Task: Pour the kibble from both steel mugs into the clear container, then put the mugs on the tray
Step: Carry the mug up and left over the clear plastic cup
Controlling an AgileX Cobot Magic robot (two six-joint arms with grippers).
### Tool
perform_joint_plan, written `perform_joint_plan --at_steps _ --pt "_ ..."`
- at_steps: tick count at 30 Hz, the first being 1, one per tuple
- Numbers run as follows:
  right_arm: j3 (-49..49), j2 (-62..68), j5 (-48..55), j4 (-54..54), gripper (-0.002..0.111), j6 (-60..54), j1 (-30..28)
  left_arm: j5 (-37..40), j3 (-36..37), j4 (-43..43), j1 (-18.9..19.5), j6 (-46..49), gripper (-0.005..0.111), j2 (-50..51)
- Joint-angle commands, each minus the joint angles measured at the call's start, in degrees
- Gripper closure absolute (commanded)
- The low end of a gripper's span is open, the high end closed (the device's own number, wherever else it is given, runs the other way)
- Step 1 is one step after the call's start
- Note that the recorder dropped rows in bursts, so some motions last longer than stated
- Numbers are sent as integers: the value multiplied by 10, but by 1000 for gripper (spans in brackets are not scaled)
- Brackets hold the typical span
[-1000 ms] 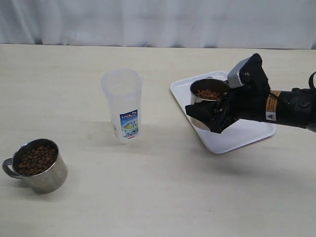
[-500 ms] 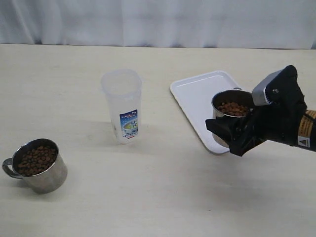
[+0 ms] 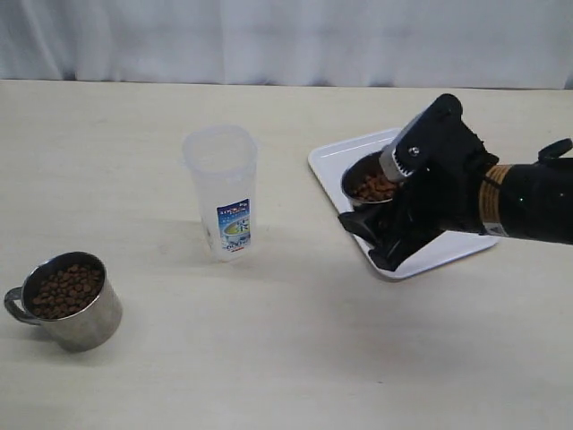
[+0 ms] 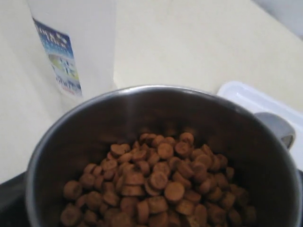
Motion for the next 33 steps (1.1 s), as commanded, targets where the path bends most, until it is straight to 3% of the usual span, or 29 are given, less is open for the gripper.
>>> perform_joint_plan --at_steps 1,9,16,24,33 --pt "-6 -5 -74 159 104 -186 3 -5 1 3 -1 -1 107 -1" --pt "-12 -2 -129 404 104 -463 3 -5 1 3 -1 -1 107 -1" --pt "-63 31 -112 401 104 -466 5 -5 1 3 -1 -1 107 -1" --pt "-159 85 0 406 104 -508 74 -5 1 3 -1 -1 107 -1" --pt "-191 108 13 408 104 -527 84 -5 1 3 -1 -1 107 -1"
